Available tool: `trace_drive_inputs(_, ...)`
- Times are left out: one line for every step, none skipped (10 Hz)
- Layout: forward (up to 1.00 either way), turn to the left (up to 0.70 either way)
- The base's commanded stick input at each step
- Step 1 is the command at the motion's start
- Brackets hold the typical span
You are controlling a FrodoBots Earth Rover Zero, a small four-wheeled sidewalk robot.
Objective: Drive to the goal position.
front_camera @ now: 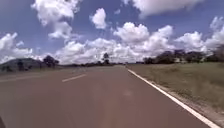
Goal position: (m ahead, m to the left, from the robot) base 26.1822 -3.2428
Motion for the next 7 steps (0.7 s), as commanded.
trace_drive_inputs(1.0,0.0)
trace_drive_inputs(1.0,0.0)
trace_drive_inputs(1.0,0.0)
trace_drive_inputs(1.0,0.0)
trace_drive_inputs(1.0,0.0)
trace_drive_inputs(1.0,0.0)
trace_drive_inputs(1.0,0.0)
